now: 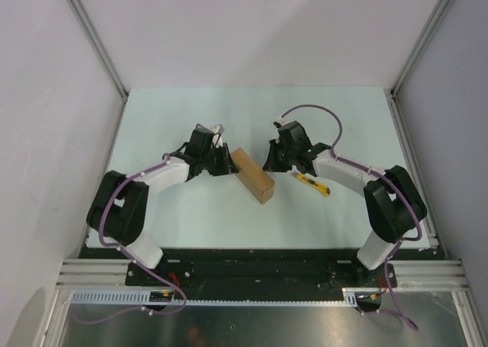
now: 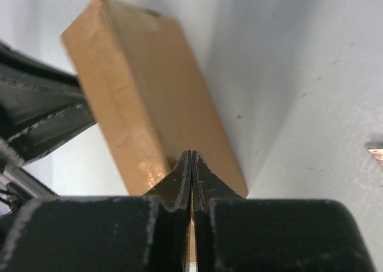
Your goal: Unpack the express box
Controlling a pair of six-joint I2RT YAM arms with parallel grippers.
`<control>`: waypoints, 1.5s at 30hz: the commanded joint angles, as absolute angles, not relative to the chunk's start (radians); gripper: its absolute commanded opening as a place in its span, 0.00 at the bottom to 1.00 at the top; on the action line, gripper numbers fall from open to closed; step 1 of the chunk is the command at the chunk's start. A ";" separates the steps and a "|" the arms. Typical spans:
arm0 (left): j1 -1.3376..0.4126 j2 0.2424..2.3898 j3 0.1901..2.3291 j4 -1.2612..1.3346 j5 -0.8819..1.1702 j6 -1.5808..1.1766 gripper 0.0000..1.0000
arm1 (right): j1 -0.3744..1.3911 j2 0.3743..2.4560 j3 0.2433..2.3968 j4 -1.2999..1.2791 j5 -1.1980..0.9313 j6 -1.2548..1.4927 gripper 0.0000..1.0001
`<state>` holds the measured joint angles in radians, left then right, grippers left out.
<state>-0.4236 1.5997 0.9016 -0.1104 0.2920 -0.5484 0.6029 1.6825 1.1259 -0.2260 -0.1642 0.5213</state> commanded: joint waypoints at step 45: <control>-0.677 1.720 1.269 -0.408 -0.117 -0.640 0.89 | 0.598 1.470 0.994 -0.344 0.083 0.561 0.64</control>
